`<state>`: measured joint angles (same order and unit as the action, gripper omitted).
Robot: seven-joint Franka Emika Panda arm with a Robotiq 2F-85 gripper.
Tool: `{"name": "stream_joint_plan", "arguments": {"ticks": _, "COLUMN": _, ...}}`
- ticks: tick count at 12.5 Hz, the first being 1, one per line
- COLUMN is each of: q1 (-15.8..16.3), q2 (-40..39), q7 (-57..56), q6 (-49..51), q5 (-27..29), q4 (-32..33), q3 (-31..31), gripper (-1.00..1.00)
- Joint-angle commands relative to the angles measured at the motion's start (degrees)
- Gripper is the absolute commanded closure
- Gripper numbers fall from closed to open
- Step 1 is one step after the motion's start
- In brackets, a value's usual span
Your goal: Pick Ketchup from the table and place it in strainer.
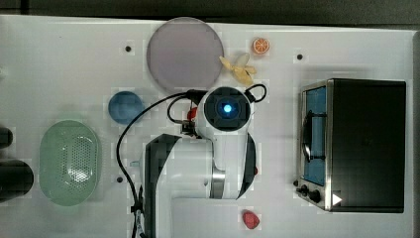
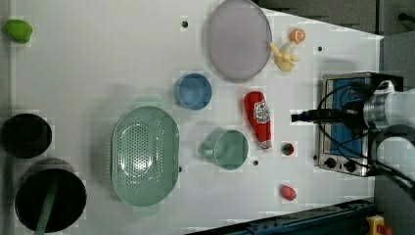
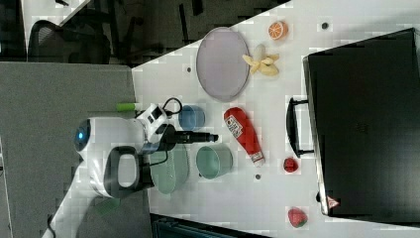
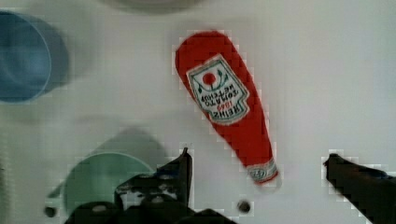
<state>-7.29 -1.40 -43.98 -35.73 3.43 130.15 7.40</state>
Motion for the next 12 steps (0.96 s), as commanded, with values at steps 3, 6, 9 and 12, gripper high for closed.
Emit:
{"name": "stream_joint_plan", "arguments": {"ticks": 3, "q1": 0.3, "q2": -5.0, "q7": -12.0, "q6": -12.3, "q5": -0.6, "q4": 4.1, "q3": 1.3, "gripper": -1.0}}
{"name": "stream_joint_plan", "arguments": {"ticks": 6, "q1": 0.6, "q2": -10.5, "q7": -12.0, "q6": -20.2, "q5": -2.5, "q4": 5.2, "q3": 1.3, "gripper": -1.0}}
{"name": "stream_joint_plan", "arguments": {"ticks": 9, "q1": 0.7, "q2": -15.8, "q7": -11.8, "q6": -25.8, "q5": -3.4, "q4": 5.4, "q3": 1.2, "gripper": -1.0}}
{"name": "stream_joint_plan", "arguments": {"ticks": 12, "q1": 0.7, "q2": -19.9, "q7": -11.8, "q6": -28.8, "q5": -3.7, "q4": 5.5, "q3": 1.1, "gripper": -1.0}}
